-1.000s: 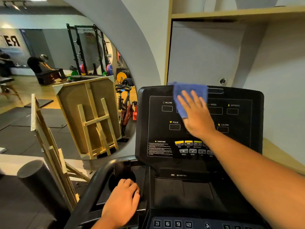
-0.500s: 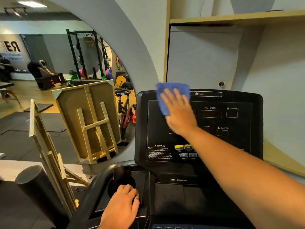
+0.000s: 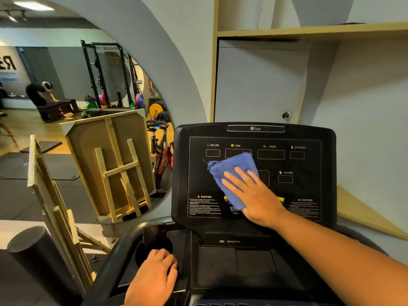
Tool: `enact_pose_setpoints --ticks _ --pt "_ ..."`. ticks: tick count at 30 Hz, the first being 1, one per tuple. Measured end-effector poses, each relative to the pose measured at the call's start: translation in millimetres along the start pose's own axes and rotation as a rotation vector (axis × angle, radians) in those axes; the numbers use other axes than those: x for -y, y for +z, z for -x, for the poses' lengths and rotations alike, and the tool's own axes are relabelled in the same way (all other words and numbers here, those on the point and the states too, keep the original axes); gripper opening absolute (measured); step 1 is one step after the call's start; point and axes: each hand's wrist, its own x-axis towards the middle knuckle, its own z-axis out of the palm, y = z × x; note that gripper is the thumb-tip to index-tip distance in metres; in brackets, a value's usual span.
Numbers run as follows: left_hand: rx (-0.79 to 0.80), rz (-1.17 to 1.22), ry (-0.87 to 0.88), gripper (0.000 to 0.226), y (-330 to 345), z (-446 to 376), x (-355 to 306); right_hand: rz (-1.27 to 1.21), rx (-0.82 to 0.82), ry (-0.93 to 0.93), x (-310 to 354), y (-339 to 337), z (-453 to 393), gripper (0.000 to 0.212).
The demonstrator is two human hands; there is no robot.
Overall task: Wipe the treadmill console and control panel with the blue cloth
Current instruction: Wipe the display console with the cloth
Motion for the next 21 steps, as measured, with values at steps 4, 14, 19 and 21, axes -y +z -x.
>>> enact_pose_setpoints --ticks 4,14,19,21 --pt "-0.002 -0.006 0.007 0.068 -1 -1 2 -0.189 -0.088 0.53 -36 -12 23 0.076" --pt "-0.094 0.011 0.046 0.046 9 2 9 -0.038 0.013 0.049 0 -1 13 0.079" --pt "-0.124 -0.022 0.094 0.036 19 2 15 0.034 0.069 -0.049 -73 -13 49 0.077" --pt "-0.124 -0.021 0.095 0.035 15 -2 18 -0.033 0.04 0.118 -107 -23 60 0.085"
